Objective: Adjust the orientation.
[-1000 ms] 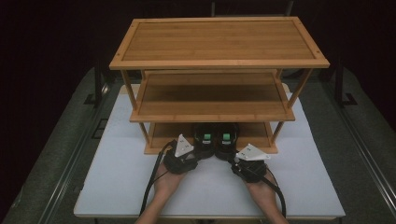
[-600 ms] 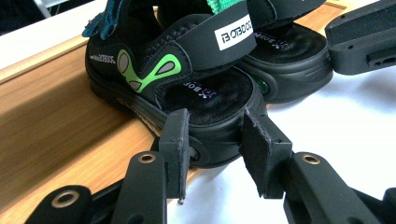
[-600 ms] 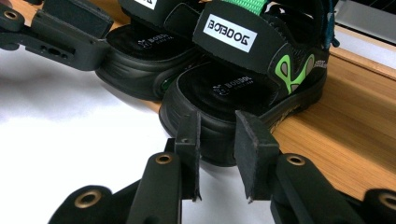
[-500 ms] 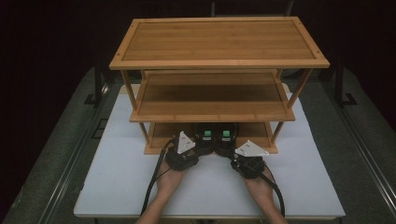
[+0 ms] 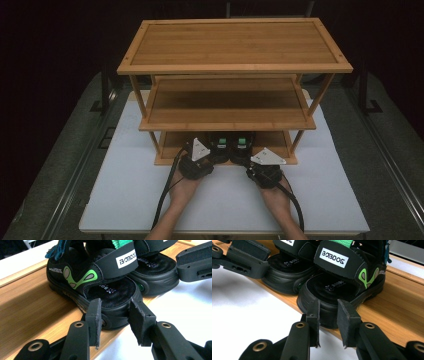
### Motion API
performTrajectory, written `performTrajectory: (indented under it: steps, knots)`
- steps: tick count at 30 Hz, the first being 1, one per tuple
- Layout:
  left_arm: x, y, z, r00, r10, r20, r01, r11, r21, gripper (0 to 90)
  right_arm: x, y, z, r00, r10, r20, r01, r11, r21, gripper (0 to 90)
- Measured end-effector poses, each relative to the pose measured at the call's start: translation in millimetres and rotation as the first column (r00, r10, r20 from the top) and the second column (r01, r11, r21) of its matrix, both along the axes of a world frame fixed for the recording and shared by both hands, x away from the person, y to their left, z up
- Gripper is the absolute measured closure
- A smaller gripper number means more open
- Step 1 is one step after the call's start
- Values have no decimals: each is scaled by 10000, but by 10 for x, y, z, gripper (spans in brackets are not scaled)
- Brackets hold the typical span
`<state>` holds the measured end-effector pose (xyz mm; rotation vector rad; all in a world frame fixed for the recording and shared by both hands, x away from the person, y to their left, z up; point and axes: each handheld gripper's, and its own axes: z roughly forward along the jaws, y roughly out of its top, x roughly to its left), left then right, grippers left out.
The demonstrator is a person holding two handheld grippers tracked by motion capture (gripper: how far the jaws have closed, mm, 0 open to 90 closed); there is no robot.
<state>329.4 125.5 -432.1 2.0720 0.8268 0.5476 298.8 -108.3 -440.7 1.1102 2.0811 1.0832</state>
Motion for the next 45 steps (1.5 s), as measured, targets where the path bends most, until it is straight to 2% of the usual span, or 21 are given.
performTrajectory:
  steps: [22, 27, 36, 45]
  knots:
    - [117, -23, -17, 9998, 205, -80, -205, 9998, -5, 617, 123, 43, -16, 9998, -207, 32, 208, 9996, -206, 719]
    - [69, -14, 17, 10000, 3, -61, -3, 10000, -48, 615, 113, 12, -17, 9998, -148, -102, 147, 9997, -175, 716]
    - [-35, 10, 43, 9992, -338, -216, 335, 9994, -128, 578, 46, -94, 14, 9989, 134, -459, -124, 9997, 223, 652]
    - [-100, 40, 79, 9977, -637, -252, 631, 9977, -226, 544, -13, -187, 39, 9967, 448, -675, -428, 9986, 318, 594]
